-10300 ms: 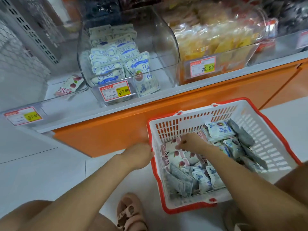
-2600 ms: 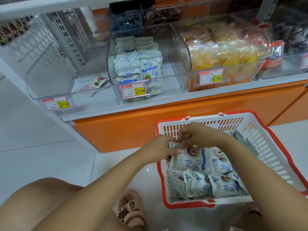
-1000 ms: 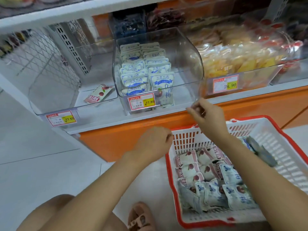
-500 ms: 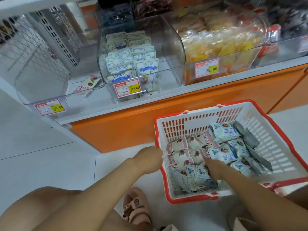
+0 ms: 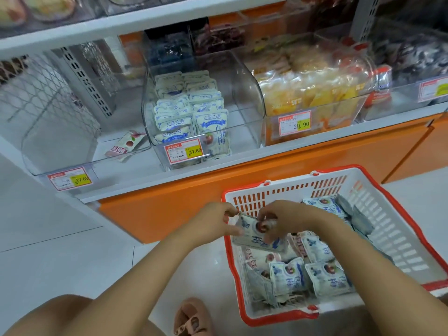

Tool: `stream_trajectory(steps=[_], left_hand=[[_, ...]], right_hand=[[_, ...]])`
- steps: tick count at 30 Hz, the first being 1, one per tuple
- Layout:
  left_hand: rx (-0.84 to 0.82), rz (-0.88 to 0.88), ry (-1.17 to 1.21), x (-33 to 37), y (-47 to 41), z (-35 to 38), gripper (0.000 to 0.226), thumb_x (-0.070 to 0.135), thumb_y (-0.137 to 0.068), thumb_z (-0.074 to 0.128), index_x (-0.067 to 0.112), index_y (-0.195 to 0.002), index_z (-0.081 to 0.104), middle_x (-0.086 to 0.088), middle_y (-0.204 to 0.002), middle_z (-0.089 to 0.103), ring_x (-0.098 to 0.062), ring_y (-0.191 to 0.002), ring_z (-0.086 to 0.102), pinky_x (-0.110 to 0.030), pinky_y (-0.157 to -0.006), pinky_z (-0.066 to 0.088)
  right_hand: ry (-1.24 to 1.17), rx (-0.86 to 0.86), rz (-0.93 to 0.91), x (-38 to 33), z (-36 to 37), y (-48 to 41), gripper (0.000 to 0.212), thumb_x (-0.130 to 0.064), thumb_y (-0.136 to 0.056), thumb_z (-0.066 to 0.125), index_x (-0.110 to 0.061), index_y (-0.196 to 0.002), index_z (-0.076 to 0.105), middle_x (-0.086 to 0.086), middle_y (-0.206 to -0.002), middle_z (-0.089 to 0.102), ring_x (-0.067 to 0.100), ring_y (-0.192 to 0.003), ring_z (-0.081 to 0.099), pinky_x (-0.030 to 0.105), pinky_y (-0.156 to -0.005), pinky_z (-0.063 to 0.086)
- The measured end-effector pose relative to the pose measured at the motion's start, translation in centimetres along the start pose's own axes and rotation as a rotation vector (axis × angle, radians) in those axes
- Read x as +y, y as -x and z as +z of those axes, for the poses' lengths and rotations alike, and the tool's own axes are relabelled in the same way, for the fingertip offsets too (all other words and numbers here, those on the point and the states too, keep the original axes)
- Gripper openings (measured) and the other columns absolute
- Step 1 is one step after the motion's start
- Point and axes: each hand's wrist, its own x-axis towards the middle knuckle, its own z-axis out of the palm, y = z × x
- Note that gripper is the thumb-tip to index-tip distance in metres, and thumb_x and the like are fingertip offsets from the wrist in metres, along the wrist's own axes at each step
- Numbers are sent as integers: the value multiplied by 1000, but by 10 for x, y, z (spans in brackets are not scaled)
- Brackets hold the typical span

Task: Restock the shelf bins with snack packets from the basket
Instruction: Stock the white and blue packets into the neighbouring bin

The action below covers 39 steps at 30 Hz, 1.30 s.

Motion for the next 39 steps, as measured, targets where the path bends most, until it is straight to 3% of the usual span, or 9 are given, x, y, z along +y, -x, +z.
stream_trajectory(steps=[3, 5, 9, 14, 17, 21, 32, 37, 39], left_hand=[[143, -30, 279, 11, 4, -32, 28, 13, -77, 77, 15, -102, 64, -6, -95, 65, -13, -80, 63, -24, -71, 55], [210, -19, 572, 18, 9, -55, 20, 2, -79, 72, 8, -96, 62, -11, -79, 63, -12, -66, 65, -22, -62, 56], [292, 96, 815, 33, 21, -86, 13, -6, -81, 66, 4, -87, 61, -4, -66, 70, -9, -60, 68, -17, -57, 55], [639, 130, 386, 26, 20, -107, 5, 11, -87, 65, 15, -84, 66, 4, -75, 68, 3, -65, 61, -8, -64, 47], [813, 139, 76, 11, 15, -118, 12, 16, -90, 60, 19, -97, 69, 5, -91, 71, -8, -85, 65, -23, -80, 50], [799, 93, -147, 1, 9, -122, 28, 18, -90, 59, 14, -117, 65, -2, -115, 65, -21, -107, 58, -30, -90, 42], [748, 79, -235, -10, 5, -129, 40, 25, -93, 56, 16, -132, 54, -1, -129, 57, -17, -116, 52, -21, -92, 32], [746, 77, -244, -8, 5, -128, 41, 24, -94, 53, 14, -133, 52, -2, -130, 56, -18, -119, 50, -23, -94, 33], [747, 75, -250, -7, 5, -127, 41, 24, -94, 53, 13, -134, 51, -3, -132, 56, -18, -120, 50, -23, -94, 32]], right_hand=[[-159, 222, -68, -24, -35, 24, 36, -32, -69, 83, -35, -100, 65, -20, -97, 62, 5, -86, 60, 24, -73, 51], [-531, 415, -142, -34, -51, 31, 36, -22, -68, 84, -31, -98, 66, -13, -86, 71, 9, -77, 66, 24, -64, 51], [-1051, 682, -382, -58, -70, 30, 49, -17, -59, 81, -17, -105, 65, 5, -98, 73, 24, -89, 70, 37, -80, 56], [-669, 796, -493, -92, -114, 23, 25, -10, -68, 81, -17, -89, 70, -7, -87, 73, 7, -82, 69, 22, -70, 56], [-402, 867, -530, -114, -151, 5, 26, -13, -68, 83, -23, -87, 68, -16, -80, 68, -9, -75, 61, 10, -70, 47], [-197, 764, -509, -139, -180, -24, 24, -25, -70, 83, -21, -90, 70, -16, -80, 69, -7, -71, 60, 16, -67, 47], [-16, 593, -464, -144, -197, -55, 16, -28, -75, 79, -22, -89, 75, -11, -82, 73, -4, -73, 62, 18, -71, 46], [-48, 583, -465, -132, -206, -45, 20, -23, -78, 77, -19, -97, 75, -21, -79, 70, -13, -70, 57, 4, -66, 40], [38, 503, -400, -131, -206, -46, 13, -28, -77, 78, -18, -82, 71, -29, -67, 58, -14, -64, 51, 3, -64, 33]])
